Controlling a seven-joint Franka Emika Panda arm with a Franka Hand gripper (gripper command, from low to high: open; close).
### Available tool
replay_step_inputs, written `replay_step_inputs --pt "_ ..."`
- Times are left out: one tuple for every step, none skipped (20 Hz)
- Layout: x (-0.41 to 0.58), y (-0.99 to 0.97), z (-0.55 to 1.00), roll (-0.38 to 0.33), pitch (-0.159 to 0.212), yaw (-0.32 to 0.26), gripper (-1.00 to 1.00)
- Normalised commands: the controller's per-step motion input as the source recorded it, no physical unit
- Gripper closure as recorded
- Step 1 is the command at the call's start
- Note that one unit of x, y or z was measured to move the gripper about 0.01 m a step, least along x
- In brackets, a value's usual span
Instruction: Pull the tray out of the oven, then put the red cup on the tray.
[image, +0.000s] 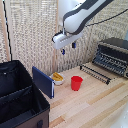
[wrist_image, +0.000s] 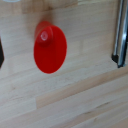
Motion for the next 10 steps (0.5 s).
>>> replay_step_inputs --pt "0.000 -0.28 0.00 -0.375 0.019 0.028 -1.00" --pt "0.000 -0.29 0.00 -0.375 0.020 0.025 -1.00" --pt "0.000 -0.29 0.00 -0.375 0.021 0.021 -1.00" --pt "0.000 -0.29 0.00 -0.375 0.020 0.020 -1.00" --pt "0.000 -0.31 0.00 -0.375 0.000 0.019 -1.00" --pt "0.011 -0.37 0.00 -0.363 0.000 0.022 -1.00" --pt "0.066 -0.38 0.00 -0.351 0.000 0.025 -1.00" --pt "0.074 -0.38 -0.03 -0.344 0.000 0.031 -1.00" --pt "0.080 -0.40 -0.04 -0.334 0.000 0.030 -1.00" --pt "0.069 -0.43 -0.05 -0.326 0.000 0.028 -1.00"
